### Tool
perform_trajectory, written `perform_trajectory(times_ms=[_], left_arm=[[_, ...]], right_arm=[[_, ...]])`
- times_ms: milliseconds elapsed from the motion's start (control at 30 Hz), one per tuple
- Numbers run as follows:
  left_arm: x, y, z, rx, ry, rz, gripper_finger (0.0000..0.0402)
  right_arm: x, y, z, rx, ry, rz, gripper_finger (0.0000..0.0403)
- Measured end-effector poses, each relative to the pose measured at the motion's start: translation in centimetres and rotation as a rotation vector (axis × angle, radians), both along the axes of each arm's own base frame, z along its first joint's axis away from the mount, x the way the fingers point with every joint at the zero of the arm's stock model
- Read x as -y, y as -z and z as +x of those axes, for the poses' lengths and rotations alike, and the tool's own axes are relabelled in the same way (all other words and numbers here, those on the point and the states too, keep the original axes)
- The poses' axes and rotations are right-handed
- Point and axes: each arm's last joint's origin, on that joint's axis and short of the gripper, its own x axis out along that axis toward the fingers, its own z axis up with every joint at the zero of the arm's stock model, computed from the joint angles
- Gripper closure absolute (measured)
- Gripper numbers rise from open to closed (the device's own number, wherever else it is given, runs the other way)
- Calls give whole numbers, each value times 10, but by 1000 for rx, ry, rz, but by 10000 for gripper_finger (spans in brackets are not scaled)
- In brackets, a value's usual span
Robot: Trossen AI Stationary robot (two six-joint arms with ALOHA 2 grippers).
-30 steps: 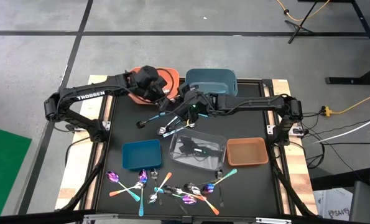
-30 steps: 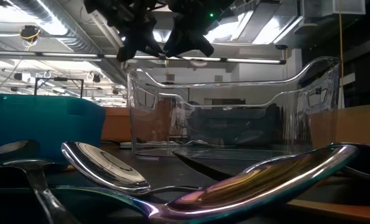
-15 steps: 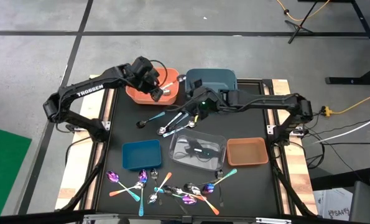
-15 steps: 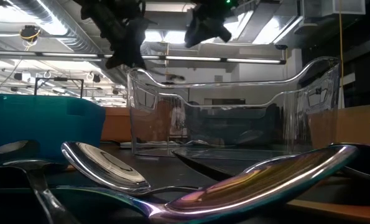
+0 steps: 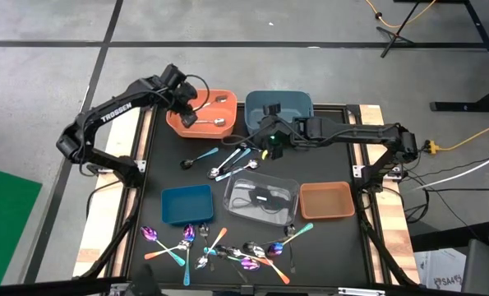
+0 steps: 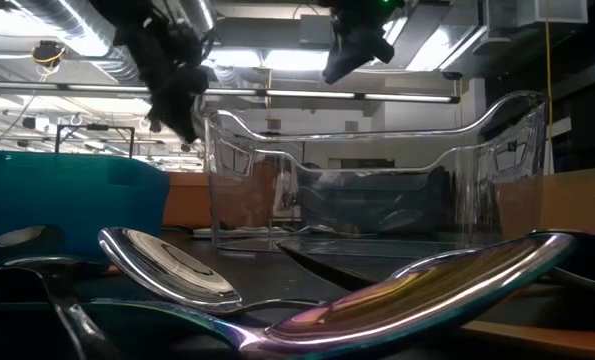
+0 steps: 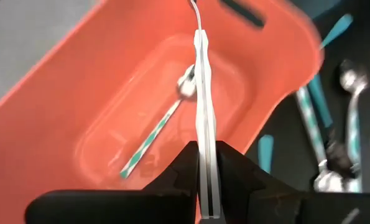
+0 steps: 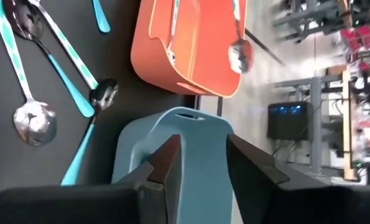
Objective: Sort silverware by color (type)
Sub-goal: Put the white patterned spoon into the orange bin
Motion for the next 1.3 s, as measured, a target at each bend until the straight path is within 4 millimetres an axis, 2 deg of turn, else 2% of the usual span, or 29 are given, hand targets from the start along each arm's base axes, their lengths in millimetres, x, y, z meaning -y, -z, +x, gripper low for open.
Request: perform_trajectory(times_ms=[200,533,933,1300], left_arm=[[-3,29,-11,-49,31,3,368],[-3,67,-14,-41,116,108,367],[2,95,-19,-90,172,195,367],[2,102,-20,-79,162,234,367]], right_arm=[[-1,1,0,18,-13,54,285],[-4,2,2,38,-78,165,285],[-5,2,2,40,-83,171,285],[-5,2,2,51,-65,186,285]])
